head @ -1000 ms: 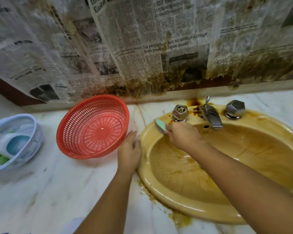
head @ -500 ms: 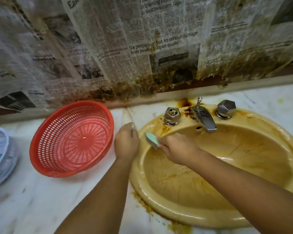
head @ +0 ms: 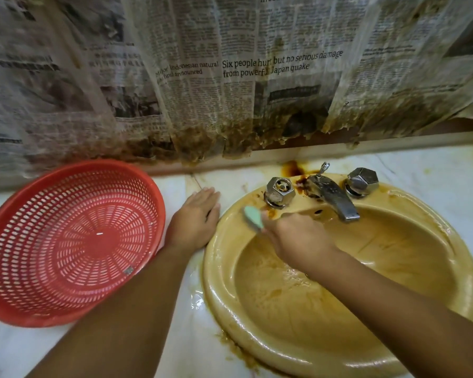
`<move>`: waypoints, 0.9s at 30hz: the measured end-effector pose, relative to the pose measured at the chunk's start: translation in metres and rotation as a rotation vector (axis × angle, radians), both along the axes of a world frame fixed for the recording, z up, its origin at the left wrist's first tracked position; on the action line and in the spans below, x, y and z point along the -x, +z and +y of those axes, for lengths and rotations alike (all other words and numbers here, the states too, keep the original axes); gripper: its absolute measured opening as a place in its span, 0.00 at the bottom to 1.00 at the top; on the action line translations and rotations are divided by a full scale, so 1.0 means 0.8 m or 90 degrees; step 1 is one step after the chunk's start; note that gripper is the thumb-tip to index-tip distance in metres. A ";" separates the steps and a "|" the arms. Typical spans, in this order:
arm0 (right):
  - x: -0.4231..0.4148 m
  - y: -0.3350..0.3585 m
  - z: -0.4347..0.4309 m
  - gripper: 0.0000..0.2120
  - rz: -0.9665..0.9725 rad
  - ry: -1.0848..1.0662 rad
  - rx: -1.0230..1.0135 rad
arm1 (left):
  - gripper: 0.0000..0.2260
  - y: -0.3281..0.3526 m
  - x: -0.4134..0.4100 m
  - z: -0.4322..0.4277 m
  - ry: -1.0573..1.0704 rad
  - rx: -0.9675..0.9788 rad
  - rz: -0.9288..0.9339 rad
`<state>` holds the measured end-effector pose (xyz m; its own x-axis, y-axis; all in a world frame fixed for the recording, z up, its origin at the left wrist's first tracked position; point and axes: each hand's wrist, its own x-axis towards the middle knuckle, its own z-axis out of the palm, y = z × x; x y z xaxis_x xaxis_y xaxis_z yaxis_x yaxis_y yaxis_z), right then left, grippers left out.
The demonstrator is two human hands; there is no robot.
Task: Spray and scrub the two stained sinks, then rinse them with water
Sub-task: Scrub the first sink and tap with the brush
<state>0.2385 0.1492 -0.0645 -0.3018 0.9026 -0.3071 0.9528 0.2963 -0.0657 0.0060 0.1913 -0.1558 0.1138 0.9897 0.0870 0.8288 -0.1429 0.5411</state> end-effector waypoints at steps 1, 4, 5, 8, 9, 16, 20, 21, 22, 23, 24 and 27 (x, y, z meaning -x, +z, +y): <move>0.008 0.004 -0.008 0.21 0.006 0.038 0.031 | 0.20 0.000 -0.001 0.000 0.008 0.003 -0.011; -0.001 0.008 0.015 0.20 -0.020 -0.002 -0.005 | 0.20 -0.002 -0.002 -0.003 0.016 0.003 -0.024; -0.001 0.011 0.025 0.20 -0.045 -0.026 -0.035 | 0.20 -0.002 -0.002 -0.003 0.017 0.002 -0.026; 0.027 0.014 0.020 0.22 -0.103 0.075 -0.056 | 0.20 -0.001 -0.003 -0.003 0.020 -0.002 -0.028; 0.036 0.017 0.015 0.23 -0.116 0.120 -0.042 | 0.20 0.000 -0.003 -0.003 0.023 -0.008 -0.029; 0.055 0.031 0.041 0.27 -0.210 0.003 -0.067 | 0.19 -0.005 -0.002 -0.001 0.023 -0.034 -0.039; 0.060 0.021 0.006 0.29 -0.178 -0.010 0.004 | 0.19 -0.004 -0.003 -0.002 0.026 -0.050 -0.039; 0.058 0.024 0.010 0.28 -0.191 -0.009 -0.001 | 0.19 -0.004 -0.003 -0.001 0.027 -0.053 -0.036; 0.058 0.026 0.019 0.27 -0.205 -0.015 -0.018 | 0.19 -0.004 -0.003 -0.001 0.027 -0.055 -0.033; 0.060 0.028 0.029 0.26 -0.216 -0.020 -0.032 | 0.19 -0.003 -0.004 -0.001 0.025 -0.055 -0.032; 0.064 0.031 0.036 0.26 -0.221 -0.028 -0.038 | 0.19 -0.004 -0.003 -0.002 0.025 -0.053 -0.032; 0.074 0.031 0.027 0.27 -0.195 -0.050 0.001 | 0.19 -0.006 -0.002 -0.001 0.025 -0.052 -0.034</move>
<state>0.1794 0.1710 -0.0395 -0.1237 0.9188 -0.3749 0.9485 0.2205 0.2273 0.0078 0.1903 -0.1603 0.0680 0.9825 0.1732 0.8045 -0.1567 0.5729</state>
